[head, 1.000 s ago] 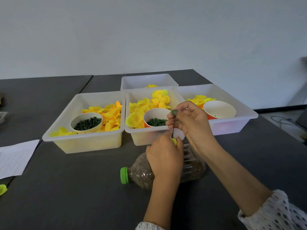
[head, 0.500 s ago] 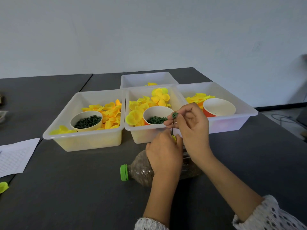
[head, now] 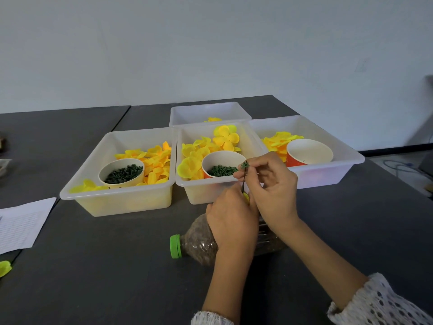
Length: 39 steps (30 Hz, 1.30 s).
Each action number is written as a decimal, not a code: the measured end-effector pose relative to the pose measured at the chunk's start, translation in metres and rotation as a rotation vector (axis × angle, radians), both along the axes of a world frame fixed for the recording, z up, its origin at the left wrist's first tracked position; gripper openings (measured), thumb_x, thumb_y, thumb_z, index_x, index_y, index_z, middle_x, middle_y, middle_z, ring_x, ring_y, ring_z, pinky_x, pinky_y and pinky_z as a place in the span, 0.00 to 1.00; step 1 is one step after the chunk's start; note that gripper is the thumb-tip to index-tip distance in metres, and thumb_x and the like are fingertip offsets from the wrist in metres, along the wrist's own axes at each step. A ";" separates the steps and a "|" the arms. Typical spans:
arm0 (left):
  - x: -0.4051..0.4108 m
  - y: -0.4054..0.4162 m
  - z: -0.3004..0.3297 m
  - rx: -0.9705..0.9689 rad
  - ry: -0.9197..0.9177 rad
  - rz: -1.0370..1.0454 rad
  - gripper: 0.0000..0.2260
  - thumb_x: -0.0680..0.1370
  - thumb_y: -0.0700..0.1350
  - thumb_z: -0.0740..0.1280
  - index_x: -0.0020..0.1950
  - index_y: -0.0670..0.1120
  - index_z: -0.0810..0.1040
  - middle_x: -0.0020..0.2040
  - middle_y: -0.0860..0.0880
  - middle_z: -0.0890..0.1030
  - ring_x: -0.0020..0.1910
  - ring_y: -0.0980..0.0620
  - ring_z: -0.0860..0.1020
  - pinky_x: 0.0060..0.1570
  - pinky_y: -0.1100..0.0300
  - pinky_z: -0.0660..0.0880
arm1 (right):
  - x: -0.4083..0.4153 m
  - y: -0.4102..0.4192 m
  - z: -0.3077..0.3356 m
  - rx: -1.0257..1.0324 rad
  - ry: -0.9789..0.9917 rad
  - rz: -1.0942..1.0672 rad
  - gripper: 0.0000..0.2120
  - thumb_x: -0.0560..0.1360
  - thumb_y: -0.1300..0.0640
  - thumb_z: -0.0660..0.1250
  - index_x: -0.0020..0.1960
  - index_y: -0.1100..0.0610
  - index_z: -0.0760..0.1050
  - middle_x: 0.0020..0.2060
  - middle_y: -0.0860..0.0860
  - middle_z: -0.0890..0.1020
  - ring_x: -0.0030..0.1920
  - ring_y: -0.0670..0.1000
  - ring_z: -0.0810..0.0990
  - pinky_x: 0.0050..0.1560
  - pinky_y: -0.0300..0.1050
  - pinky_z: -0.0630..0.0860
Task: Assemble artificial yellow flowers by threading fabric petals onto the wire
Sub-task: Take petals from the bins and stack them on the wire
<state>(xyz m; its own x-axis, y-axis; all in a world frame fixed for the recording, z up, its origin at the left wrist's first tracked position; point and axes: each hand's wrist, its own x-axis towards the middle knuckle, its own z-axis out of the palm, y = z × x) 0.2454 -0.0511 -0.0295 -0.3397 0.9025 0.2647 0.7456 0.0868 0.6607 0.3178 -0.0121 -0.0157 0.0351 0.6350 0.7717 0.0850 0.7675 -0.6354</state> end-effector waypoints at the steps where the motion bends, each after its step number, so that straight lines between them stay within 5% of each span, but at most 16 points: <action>1: 0.000 0.000 0.000 -0.001 -0.001 0.004 0.05 0.78 0.55 0.62 0.45 0.55 0.72 0.43 0.50 0.82 0.45 0.46 0.80 0.46 0.52 0.73 | 0.000 0.000 0.000 -0.007 0.009 0.006 0.07 0.76 0.63 0.63 0.46 0.51 0.73 0.40 0.53 0.83 0.41 0.48 0.86 0.41 0.51 0.83; 9: -0.001 0.001 0.002 -0.043 0.046 -0.009 0.05 0.79 0.52 0.60 0.44 0.56 0.69 0.42 0.53 0.80 0.45 0.49 0.80 0.49 0.54 0.73 | -0.003 -0.004 0.001 -0.059 0.000 0.018 0.03 0.76 0.61 0.64 0.45 0.59 0.72 0.38 0.55 0.80 0.42 0.49 0.85 0.40 0.57 0.82; 17: 0.000 -0.001 0.003 -0.044 0.035 -0.020 0.08 0.79 0.54 0.59 0.52 0.55 0.76 0.45 0.52 0.82 0.48 0.49 0.80 0.51 0.53 0.73 | -0.009 -0.010 0.009 -0.197 0.136 0.047 0.06 0.73 0.60 0.69 0.44 0.53 0.73 0.41 0.52 0.80 0.42 0.57 0.84 0.43 0.60 0.81; 24: -0.001 -0.002 0.004 -0.058 0.070 -0.018 0.10 0.80 0.55 0.59 0.57 0.56 0.77 0.48 0.53 0.82 0.49 0.51 0.80 0.52 0.55 0.73 | -0.010 -0.012 0.012 -0.232 0.137 0.045 0.12 0.73 0.63 0.71 0.50 0.47 0.76 0.46 0.46 0.82 0.52 0.51 0.82 0.49 0.46 0.80; 39: 0.000 -0.001 0.004 -0.060 0.063 -0.009 0.08 0.80 0.54 0.60 0.50 0.53 0.76 0.44 0.52 0.82 0.46 0.48 0.80 0.50 0.53 0.74 | -0.010 -0.014 0.012 -0.247 0.182 0.022 0.10 0.74 0.67 0.69 0.46 0.53 0.78 0.42 0.46 0.83 0.47 0.46 0.81 0.45 0.33 0.76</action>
<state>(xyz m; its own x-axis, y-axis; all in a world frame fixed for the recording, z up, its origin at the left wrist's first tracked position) 0.2456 -0.0519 -0.0253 -0.3161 0.9202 0.2311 0.7867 0.1180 0.6059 0.3073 -0.0266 -0.0036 0.1429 0.8045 0.5765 -0.0617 0.5886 -0.8061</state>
